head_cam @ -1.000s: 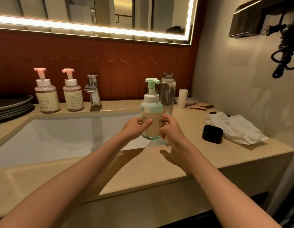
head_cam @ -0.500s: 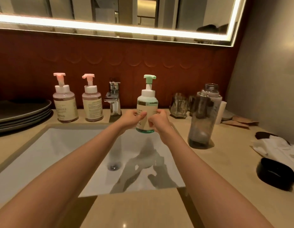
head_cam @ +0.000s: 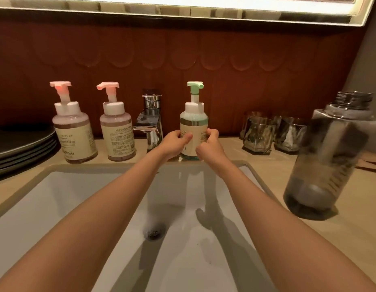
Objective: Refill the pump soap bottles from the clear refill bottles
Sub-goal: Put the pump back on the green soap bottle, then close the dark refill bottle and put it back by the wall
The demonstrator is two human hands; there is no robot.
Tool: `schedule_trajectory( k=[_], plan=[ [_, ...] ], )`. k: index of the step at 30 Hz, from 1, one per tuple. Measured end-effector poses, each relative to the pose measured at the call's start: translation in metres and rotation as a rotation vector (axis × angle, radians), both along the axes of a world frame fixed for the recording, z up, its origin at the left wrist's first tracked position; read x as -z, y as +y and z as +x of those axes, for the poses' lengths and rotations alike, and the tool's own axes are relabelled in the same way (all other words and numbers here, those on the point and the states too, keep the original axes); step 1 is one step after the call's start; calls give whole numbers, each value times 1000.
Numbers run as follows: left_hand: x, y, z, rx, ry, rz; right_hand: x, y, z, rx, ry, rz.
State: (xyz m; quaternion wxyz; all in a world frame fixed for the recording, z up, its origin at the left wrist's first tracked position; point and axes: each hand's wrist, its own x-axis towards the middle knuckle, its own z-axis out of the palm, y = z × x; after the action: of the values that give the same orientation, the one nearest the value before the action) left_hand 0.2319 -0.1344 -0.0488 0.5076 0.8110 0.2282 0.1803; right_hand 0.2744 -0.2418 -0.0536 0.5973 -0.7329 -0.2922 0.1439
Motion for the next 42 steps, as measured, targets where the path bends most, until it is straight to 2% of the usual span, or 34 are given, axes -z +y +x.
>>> schedule_trajectory(
  k=[8,13,22,31,40,42],
  plan=[
    [-3,-5,4,-57,76,53,2,7,13,-73,19,-110],
    [-8,-24,-7,-205,79,92,-2,-10,-4,13,-22,-110],
    [-29,-89,-58,-58,0,0,-10,-71,-64,54,-94,-110],
    [-42,-163,-88,38,18,-46,-17,-156,-87,305,-242,-6],
    [-55,-245,-76,245,-58,59,-21,-266,-74,488,-366,-189],
    [-50,-266,-68,307,-42,47,-21,-288,-68,562,-390,-298]
  ],
)
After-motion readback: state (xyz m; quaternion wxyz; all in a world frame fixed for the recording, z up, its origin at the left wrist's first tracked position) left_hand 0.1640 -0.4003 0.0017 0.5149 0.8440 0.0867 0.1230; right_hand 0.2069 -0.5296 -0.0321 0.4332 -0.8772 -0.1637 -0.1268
